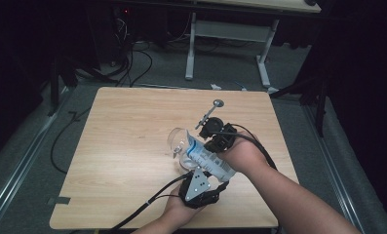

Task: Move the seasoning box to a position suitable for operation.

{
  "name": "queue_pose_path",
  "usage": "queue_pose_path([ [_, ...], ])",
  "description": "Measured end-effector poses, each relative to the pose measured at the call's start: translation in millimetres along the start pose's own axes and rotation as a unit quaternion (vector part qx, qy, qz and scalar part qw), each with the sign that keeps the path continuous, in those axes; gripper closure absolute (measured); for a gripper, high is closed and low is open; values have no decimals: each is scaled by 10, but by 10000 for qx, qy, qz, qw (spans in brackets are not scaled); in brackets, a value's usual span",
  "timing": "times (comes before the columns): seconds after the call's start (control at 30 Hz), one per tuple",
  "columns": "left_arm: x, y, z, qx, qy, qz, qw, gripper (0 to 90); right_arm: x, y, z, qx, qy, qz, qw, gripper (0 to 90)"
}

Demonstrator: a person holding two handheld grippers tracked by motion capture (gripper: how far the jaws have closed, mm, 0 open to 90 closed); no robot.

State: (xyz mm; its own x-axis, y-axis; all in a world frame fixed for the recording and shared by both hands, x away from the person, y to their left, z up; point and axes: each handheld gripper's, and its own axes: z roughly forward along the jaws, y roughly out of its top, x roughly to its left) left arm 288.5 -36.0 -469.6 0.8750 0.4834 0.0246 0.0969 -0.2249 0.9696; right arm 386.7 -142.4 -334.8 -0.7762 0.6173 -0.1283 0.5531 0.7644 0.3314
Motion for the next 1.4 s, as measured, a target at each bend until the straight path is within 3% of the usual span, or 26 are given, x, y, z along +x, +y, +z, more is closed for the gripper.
queue_pose_path([
  [0.8,16,-218,-33,253,-23,41,9997,501,43,-74,15,31,177,78,9998,900],
  [1.4,57,-320,3,455,-43,-90,9989,498,64,-107,39,63,225,106,9997,900],
])
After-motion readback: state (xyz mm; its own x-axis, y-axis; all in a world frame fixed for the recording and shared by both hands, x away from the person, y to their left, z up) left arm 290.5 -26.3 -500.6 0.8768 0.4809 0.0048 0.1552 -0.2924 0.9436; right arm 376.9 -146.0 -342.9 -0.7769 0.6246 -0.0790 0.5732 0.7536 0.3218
